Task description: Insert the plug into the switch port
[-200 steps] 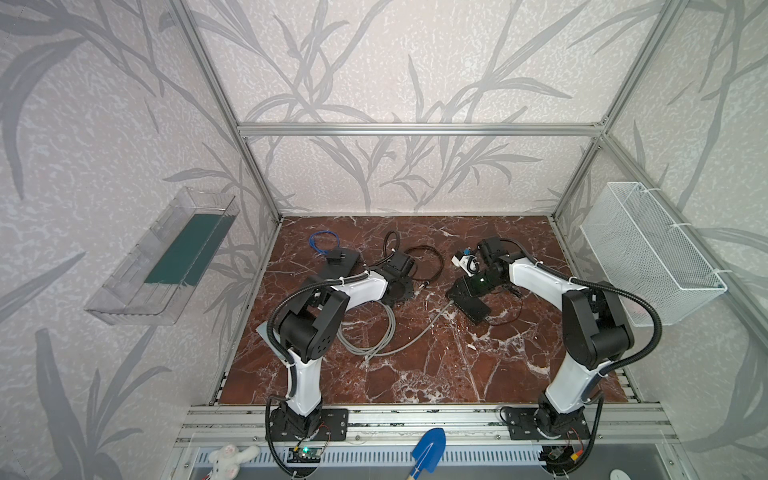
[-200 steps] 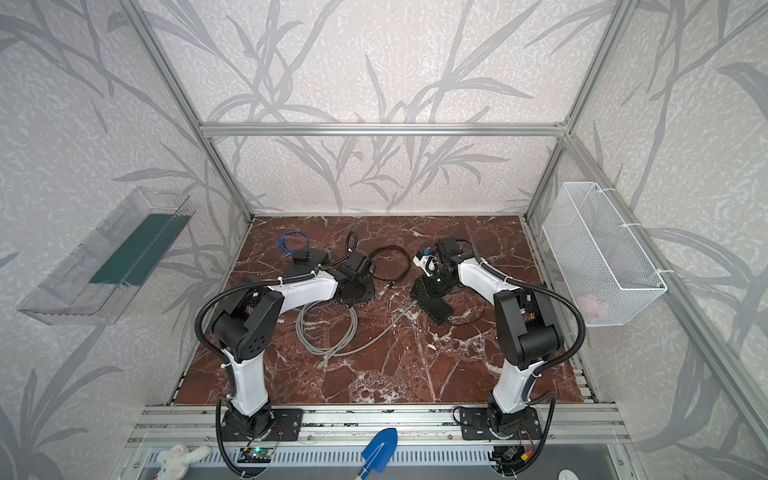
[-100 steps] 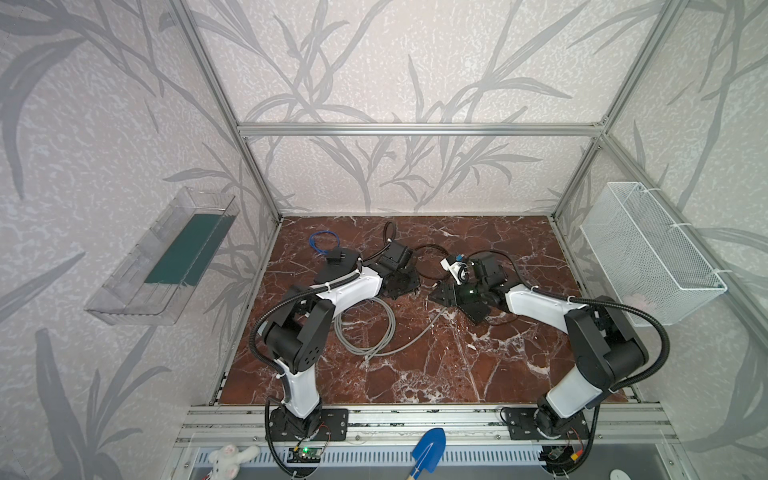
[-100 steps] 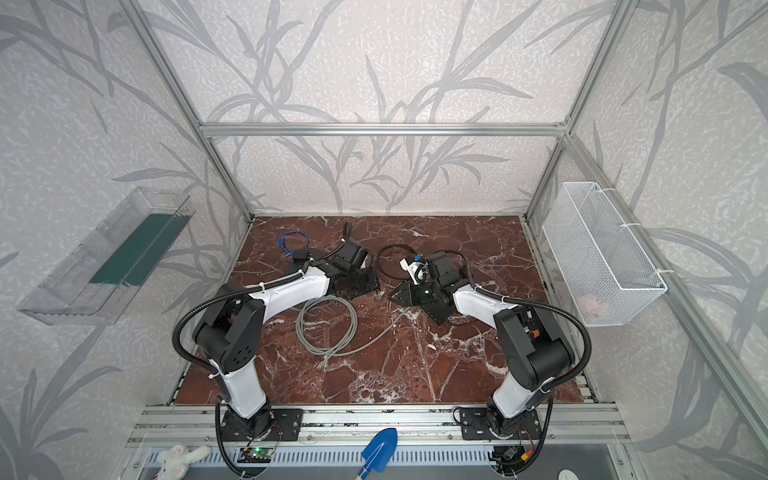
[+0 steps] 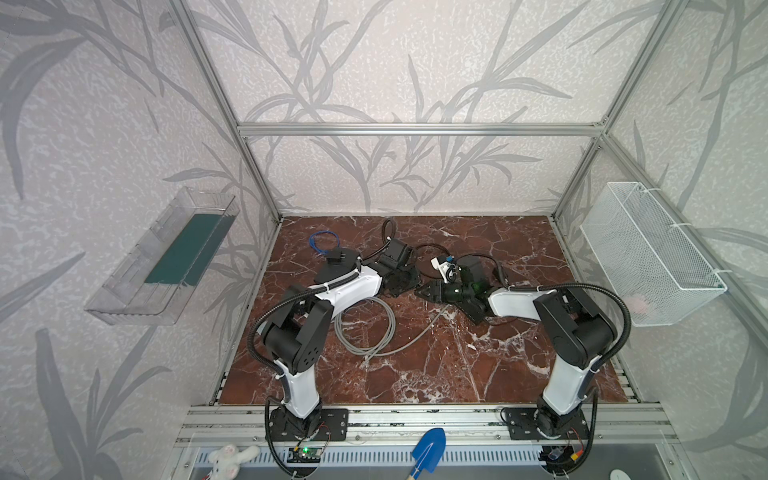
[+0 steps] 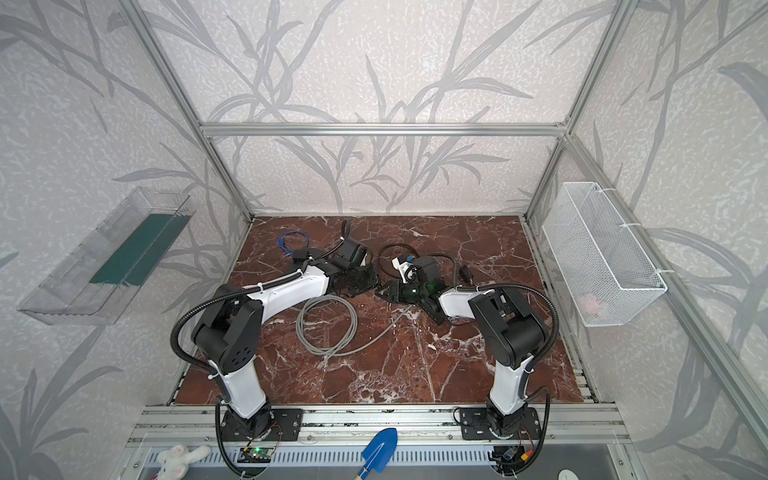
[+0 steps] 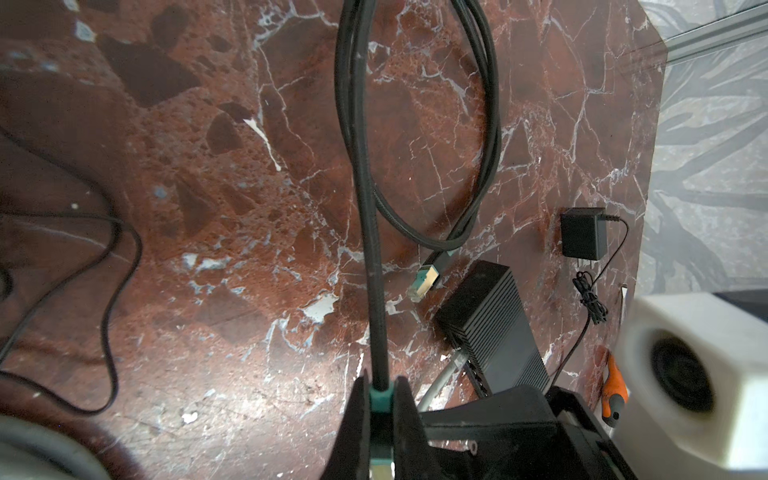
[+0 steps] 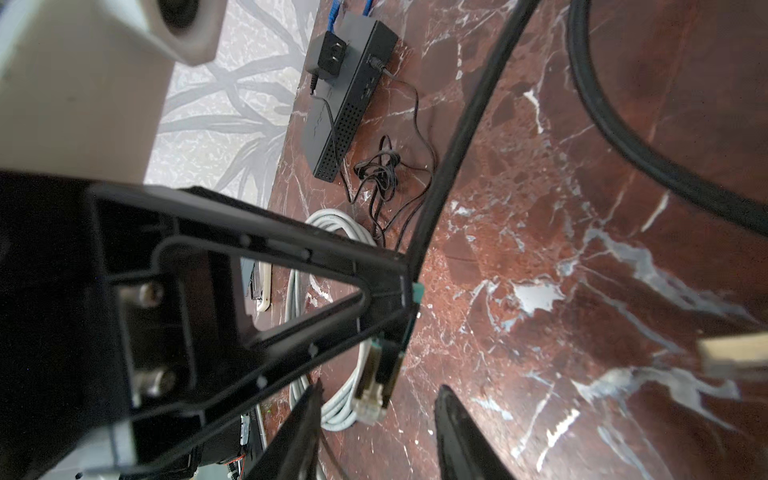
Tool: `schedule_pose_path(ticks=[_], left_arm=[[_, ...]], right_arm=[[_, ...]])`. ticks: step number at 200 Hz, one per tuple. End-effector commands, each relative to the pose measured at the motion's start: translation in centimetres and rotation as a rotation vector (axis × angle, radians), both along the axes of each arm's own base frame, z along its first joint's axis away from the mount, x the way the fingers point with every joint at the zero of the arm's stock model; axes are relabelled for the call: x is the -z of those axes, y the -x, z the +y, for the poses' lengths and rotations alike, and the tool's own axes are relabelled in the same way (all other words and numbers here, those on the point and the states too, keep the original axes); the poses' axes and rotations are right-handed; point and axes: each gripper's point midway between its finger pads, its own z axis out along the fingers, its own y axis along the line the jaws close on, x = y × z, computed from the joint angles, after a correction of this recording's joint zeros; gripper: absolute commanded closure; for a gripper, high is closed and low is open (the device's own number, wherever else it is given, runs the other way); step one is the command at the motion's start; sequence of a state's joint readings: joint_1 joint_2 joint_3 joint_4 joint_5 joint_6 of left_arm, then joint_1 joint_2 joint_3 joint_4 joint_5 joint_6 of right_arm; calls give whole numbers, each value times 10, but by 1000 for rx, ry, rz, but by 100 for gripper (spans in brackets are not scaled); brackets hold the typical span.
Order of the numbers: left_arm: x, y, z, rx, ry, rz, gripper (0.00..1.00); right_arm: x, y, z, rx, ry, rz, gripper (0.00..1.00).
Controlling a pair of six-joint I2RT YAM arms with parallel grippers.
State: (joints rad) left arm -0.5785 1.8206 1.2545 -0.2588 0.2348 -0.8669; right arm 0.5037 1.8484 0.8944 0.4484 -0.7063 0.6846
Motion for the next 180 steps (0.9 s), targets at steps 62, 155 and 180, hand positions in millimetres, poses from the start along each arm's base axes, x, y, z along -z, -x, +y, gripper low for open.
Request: schedule_pose_path(ticks=[62,155,180], left_arm=[[-28,-10,0,-13,36,-64,94],[-81,-7,30,527,-66,-339,78],[-92,32,20,952,-101,-513,77]], right_arm=[[-4,-9,4,6,25,-28,80],[-8,49,-30,-351,296,-180,84],[-12,66,-43,-445,362,-213,84]])
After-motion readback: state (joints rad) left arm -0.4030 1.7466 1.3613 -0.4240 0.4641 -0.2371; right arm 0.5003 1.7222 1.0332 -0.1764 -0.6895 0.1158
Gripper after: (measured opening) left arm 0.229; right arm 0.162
